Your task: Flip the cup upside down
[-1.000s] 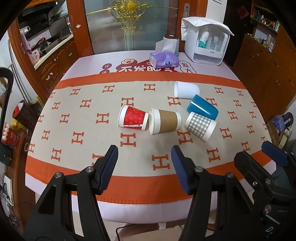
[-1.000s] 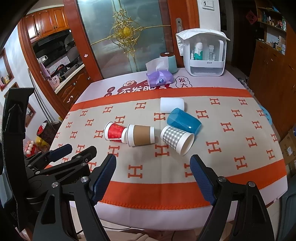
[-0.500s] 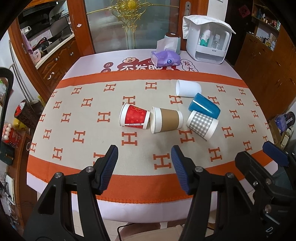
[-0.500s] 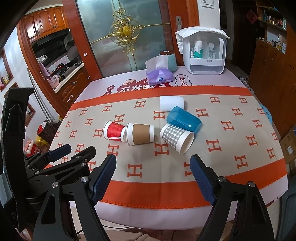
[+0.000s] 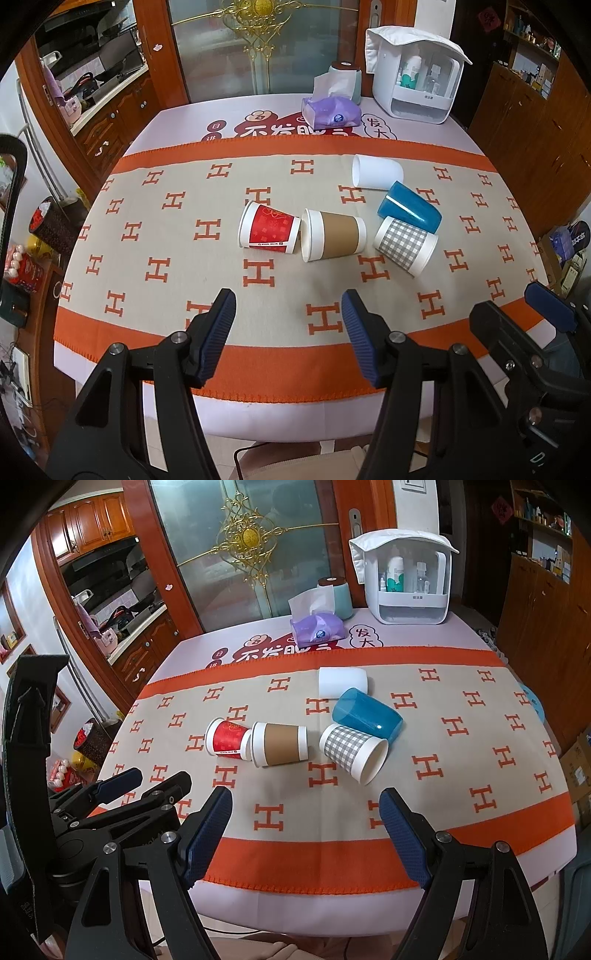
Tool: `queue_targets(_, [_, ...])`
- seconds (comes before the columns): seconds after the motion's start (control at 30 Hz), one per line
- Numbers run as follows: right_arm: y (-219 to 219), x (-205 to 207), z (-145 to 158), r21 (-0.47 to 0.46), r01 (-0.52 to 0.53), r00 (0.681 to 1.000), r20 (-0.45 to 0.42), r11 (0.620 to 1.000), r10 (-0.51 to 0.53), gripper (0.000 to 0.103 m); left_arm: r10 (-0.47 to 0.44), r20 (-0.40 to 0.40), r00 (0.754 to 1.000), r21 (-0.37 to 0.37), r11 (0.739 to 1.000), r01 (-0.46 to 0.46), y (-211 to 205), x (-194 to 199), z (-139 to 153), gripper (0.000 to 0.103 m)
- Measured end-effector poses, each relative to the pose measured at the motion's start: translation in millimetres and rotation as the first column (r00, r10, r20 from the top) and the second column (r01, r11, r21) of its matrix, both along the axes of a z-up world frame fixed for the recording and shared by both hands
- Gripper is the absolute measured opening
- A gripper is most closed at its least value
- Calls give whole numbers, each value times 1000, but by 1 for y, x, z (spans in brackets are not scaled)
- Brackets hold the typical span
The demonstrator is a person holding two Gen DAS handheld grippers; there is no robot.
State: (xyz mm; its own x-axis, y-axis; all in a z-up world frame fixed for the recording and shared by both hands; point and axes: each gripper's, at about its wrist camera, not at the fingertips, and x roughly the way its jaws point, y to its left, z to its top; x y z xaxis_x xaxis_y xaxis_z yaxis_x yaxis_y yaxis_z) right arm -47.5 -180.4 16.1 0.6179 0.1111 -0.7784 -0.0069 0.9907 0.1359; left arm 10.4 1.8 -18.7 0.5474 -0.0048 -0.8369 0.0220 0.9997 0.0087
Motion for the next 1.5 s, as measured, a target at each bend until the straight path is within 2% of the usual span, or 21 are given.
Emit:
queue_targets(0.83, [1,2,-3,2,0,1000,-6,1000,0,83,-5,-11,1000,-4,1000,5,11,-1,-5,57])
queue_targets(1.23, [15,12,-16,13,-12,999,-36,1000,12,83,-22,-35,999,-13,1000,21,22,17,-7,57])
queue_targets(1.37, [10,28,-21,33,2,998,-65,999,0,83,-63,-53,997,-17,998,62,27,36,-10,57])
queue_targets(1.5, [6,46,-33,61,24,995,-100,998,-18,83,-178,-65,982,17,984,180,28,59,-15,57])
